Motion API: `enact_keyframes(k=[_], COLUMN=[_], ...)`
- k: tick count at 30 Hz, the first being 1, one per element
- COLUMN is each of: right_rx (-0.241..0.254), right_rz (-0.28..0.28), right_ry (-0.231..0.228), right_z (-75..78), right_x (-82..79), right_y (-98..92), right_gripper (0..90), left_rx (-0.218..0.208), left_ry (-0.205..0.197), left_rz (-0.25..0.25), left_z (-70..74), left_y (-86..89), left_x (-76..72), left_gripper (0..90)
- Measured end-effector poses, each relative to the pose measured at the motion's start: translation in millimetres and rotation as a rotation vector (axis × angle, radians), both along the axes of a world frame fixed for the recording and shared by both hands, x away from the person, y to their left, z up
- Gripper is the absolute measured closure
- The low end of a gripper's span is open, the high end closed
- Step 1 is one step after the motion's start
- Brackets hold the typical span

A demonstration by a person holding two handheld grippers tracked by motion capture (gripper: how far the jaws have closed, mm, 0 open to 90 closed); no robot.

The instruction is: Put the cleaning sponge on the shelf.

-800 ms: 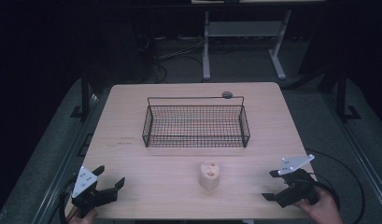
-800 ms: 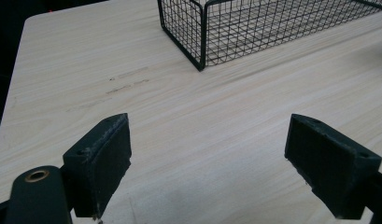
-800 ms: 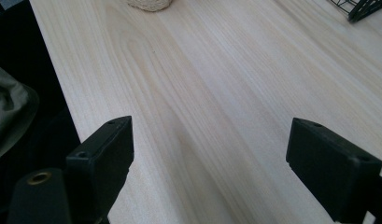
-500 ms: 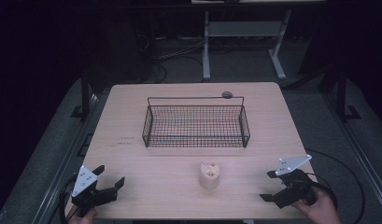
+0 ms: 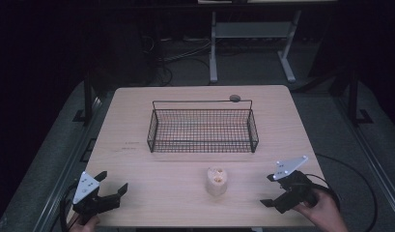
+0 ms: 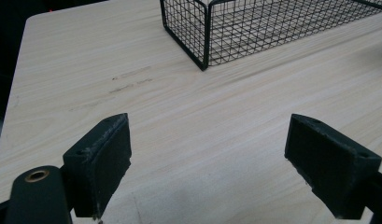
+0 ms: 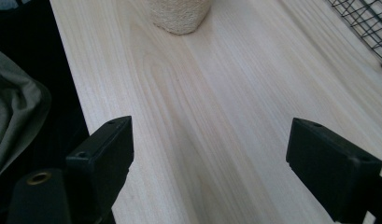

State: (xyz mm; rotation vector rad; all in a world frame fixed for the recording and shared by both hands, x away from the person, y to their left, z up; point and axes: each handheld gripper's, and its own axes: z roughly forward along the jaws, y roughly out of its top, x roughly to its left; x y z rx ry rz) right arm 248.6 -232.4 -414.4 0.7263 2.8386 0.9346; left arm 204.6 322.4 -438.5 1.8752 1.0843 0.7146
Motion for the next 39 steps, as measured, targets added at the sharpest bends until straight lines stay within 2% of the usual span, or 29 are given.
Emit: enact_keyframes(k=[5, 11, 21, 24, 39], right_rx=[-0.011, -0.025, -0.046, -0.052, -0.083], right_rz=[0.015, 0.048, 0.074, 0.088, 0.145], right_ry=[0.005, -0.013, -0.009, -0.021, -0.008], right_z=[2.2, 8.2, 15.6, 18.1, 27.8], right_x=[2.1, 6.5, 14.5, 16.1, 26.9], right_y=[5.6, 14.8, 29.2, 33.8, 57.0], right_gripper=[14.5, 14.5, 14.5, 14.5, 14.5], left_rx=[0.0, -0.002, -0.002, -0.004, -0.006], left_ry=[-0.002, 0.0, 0.001, -0.001, 0.002], left_rz=[-0.004, 0.006, 0.01, 0.011, 0.009], left_z=[-0.2, -0.5, -0.6, -0.6, -0.7], left_y=[-0.6, 2.1, 3.7, 3.6, 3.3], left_x=[-0.1, -0.4, 0.3, 0.3, 1.4], left_gripper=[13.8, 13.8, 13.8, 13.8, 13.8])
